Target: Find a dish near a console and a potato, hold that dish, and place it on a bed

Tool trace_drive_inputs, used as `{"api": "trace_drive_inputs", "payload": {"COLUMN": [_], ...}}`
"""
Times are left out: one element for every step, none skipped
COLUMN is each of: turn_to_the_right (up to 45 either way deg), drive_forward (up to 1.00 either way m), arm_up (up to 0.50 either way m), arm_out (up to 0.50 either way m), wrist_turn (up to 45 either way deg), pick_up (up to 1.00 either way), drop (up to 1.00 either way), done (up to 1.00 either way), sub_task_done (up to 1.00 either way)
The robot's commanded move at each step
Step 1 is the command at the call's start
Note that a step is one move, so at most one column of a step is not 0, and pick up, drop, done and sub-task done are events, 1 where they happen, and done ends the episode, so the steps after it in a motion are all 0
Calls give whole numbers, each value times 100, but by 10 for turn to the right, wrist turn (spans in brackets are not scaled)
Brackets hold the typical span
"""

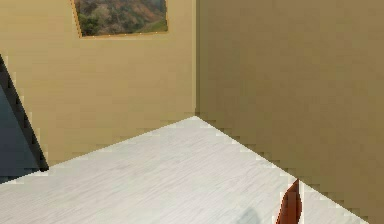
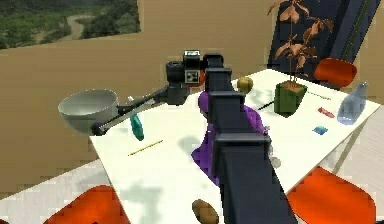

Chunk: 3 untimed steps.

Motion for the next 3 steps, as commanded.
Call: {"api": "trace_drive_inputs", "payload": {"turn_to_the_right": [0, 0, 0], "drive_forward": [0, 0, 0], "arm_up": [0, 0, 0], "arm_out": [0, 0, -32], "wrist_turn": [-450, -60, 0], "pick_up": [0, 0, 0], "drop": [0, 0, 0], "done": [0, 0, 0], "sub_task_done": [0, 0, 0]}}
